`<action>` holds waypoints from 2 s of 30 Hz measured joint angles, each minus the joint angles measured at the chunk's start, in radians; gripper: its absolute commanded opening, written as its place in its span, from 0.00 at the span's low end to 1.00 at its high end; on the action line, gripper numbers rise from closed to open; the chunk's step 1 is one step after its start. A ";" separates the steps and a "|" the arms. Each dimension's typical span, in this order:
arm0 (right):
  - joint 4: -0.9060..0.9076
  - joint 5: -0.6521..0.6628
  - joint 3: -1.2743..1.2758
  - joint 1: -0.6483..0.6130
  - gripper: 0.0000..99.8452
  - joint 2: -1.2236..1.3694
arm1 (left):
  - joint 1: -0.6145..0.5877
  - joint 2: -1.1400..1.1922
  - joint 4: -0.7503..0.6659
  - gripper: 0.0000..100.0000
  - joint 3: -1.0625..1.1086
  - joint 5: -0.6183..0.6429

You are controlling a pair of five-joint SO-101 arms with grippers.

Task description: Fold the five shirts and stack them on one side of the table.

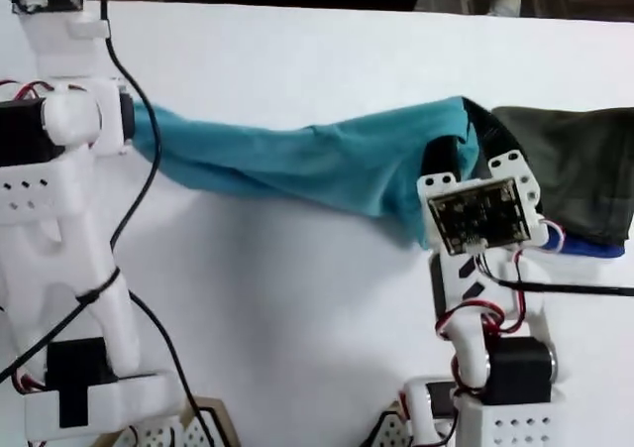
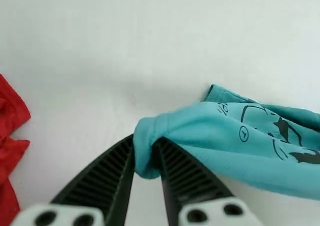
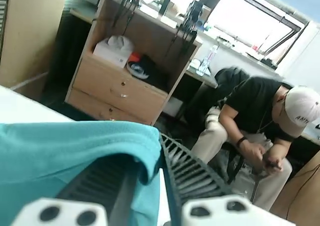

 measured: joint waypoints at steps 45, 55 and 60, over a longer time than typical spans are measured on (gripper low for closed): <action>-0.092 -0.002 0.379 0.035 0.02 0.002 | 0.130 0.640 -0.376 0.20 0.284 -0.925; -0.098 -0.002 0.379 0.035 0.02 0.002 | 0.178 0.684 -0.396 0.20 0.284 -0.921; -0.098 -0.002 0.379 0.035 0.02 0.002 | 0.178 0.683 -0.313 0.20 0.252 -0.919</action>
